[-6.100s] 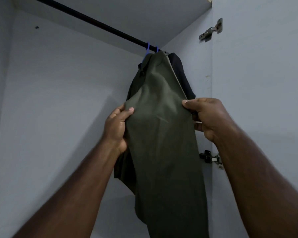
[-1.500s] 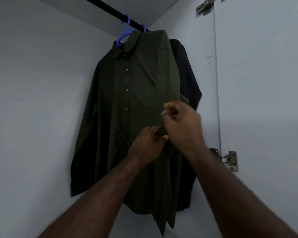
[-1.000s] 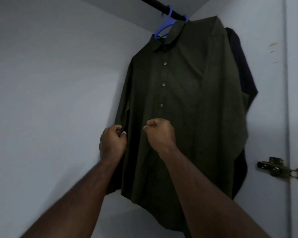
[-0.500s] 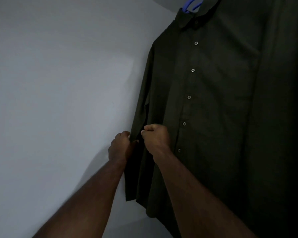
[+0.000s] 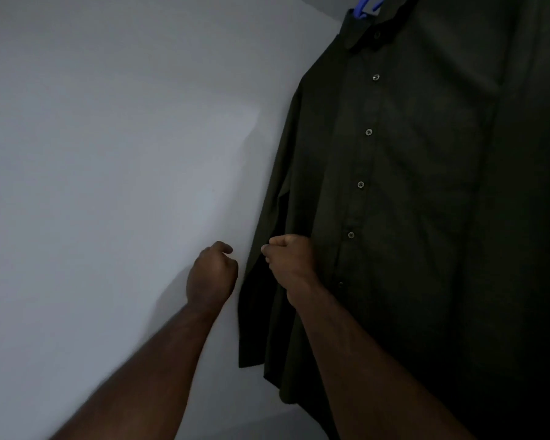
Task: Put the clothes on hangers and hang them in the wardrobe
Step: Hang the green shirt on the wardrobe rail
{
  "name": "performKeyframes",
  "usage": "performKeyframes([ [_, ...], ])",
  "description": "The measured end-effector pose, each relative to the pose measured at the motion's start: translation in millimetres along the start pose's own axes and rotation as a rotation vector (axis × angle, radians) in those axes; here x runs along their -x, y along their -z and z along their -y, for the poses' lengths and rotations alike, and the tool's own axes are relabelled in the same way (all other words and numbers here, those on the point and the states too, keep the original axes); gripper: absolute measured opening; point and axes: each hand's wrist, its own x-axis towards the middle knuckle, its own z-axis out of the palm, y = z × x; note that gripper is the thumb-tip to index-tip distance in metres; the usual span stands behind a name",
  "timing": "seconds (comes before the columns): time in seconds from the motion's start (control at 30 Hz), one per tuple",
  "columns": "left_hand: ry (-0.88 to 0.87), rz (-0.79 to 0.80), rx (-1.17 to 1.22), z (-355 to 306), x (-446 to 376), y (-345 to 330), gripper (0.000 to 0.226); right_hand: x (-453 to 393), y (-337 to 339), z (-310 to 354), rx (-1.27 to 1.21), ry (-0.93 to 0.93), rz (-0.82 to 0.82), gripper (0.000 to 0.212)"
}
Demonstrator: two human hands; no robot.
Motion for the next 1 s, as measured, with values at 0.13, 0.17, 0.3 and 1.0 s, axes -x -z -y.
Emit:
performKeyframes([
  [0.13,-0.057,0.145,-0.01,8,2,6,0.033,-2,-15,-3,0.098,-0.019,0.037,0.038],
  [0.17,-0.064,0.17,0.006,7,2,6,0.034,-3,-17,-3,0.117,-0.014,0.035,0.043],
  [0.3,-0.014,0.186,0.185,-3,-3,6,0.036,-8,-30,-9,0.112,-0.015,-0.001,0.049],
  [1.0,0.505,0.391,0.918,21,-14,40,0.056,-60,-80,-50,0.08,-0.102,-0.245,0.04],
])
